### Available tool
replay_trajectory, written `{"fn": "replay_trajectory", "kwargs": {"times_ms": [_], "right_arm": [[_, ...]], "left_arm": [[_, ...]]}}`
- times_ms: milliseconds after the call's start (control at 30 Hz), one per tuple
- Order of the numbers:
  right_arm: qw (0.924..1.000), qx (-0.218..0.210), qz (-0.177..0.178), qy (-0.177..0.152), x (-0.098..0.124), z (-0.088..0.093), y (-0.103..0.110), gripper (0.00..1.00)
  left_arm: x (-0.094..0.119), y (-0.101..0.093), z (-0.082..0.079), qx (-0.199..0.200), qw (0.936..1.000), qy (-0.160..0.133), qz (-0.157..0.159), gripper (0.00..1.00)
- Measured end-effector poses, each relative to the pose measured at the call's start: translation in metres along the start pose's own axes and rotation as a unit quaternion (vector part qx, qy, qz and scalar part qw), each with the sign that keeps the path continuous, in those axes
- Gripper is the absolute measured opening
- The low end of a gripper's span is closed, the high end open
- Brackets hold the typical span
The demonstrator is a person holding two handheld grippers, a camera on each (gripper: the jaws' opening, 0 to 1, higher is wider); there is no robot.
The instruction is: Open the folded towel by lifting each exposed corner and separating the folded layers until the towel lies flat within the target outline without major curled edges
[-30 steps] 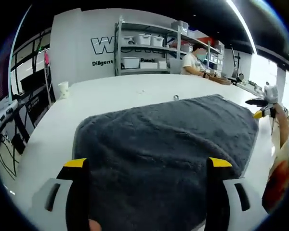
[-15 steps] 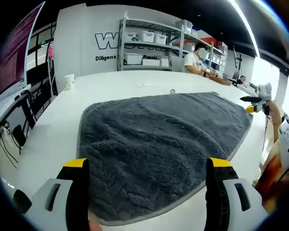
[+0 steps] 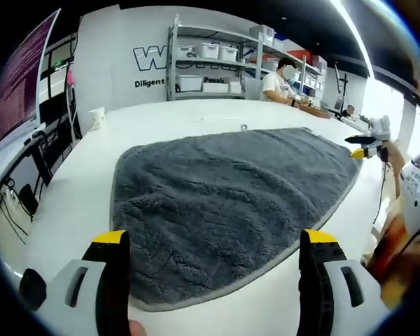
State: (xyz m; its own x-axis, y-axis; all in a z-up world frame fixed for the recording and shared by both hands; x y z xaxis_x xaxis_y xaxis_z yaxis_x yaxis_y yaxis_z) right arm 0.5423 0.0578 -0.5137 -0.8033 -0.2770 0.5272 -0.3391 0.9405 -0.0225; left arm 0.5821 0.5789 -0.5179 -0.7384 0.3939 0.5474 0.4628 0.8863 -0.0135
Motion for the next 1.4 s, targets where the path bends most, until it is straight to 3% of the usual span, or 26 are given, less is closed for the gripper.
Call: {"fn": "replay_trajectory", "kwargs": {"times_ms": [367, 700, 1033, 1400], "right_arm": [[0.9997, -0.002, 0.011, 0.019, 0.019, 0.017, -0.002, 0.99], [0.9983, -0.017, 0.027, 0.048, 0.037, 0.043, -0.003, 0.99], [0.9977, -0.019, 0.042, 0.05, 0.047, 0.044, -0.005, 0.98], [0.998, -0.014, 0.035, 0.051, 0.042, 0.041, -0.001, 0.98]], "left_arm": [[0.011, 0.011, 0.008, 0.02, 0.9996, 0.0, -0.02, 1.0], [0.016, 0.011, 0.012, 0.021, 0.9995, 0.003, -0.024, 1.0], [0.022, 0.018, 0.019, 0.022, 0.9991, 0.01, -0.034, 1.0], [0.023, 0.018, 0.023, 0.019, 0.9993, 0.014, -0.03, 1.0]]}}
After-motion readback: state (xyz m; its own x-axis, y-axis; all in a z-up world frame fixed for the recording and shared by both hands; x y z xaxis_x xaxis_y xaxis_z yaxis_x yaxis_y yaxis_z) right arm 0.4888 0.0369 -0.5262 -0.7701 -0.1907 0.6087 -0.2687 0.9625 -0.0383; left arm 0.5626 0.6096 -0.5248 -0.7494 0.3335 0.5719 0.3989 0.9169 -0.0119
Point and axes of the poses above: the point that each gripper's makers call its tool centre point, and the gripper's own axes: x roughly backward along the fingers, y roughly to its left, z roughly out of its underside, the point moved 3 cm from there along x, roughly backward along the fingers, and after that the axes turned 5 degrees about -z, right-handed, at the moved point
